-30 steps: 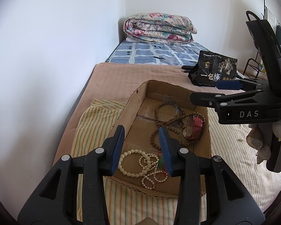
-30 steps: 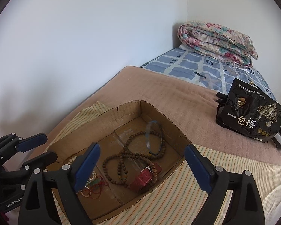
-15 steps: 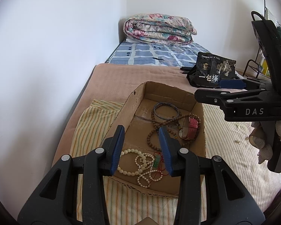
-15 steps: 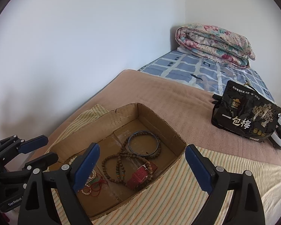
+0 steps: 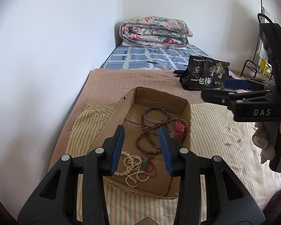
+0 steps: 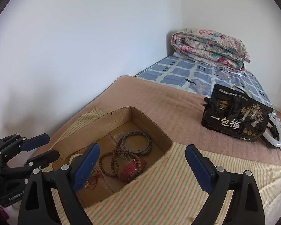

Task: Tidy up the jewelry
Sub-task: 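Move both tools back over the small pearl earrings on the bed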

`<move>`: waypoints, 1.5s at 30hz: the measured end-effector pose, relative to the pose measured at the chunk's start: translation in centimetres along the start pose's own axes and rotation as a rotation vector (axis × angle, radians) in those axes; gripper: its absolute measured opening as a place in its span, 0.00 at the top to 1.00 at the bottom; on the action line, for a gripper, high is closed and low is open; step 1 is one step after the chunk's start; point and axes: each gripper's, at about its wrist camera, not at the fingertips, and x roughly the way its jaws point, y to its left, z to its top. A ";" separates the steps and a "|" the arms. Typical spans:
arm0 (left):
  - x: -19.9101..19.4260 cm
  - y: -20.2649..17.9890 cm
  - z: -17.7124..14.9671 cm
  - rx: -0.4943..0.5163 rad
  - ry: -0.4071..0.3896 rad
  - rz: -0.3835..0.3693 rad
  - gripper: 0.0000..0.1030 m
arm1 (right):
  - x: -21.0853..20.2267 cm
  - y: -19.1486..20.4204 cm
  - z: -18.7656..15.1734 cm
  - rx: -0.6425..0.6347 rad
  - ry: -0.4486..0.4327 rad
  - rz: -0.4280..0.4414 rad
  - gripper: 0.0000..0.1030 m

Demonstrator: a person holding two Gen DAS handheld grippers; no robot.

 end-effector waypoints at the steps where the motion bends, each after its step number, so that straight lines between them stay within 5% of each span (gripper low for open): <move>1: 0.0 -0.3 0.0 -0.001 0.000 -0.003 0.63 | -0.3 -0.3 -0.1 0.002 -0.003 -0.002 0.09; 29: 2.3 -11.1 -0.9 0.077 0.049 -0.146 0.63 | -7.8 -14.7 -8.0 0.137 -0.013 -0.143 0.02; 45: 5.6 -16.5 -2.2 0.107 0.129 -0.257 0.63 | -7.2 -17.9 -14.6 0.185 0.094 -0.100 0.09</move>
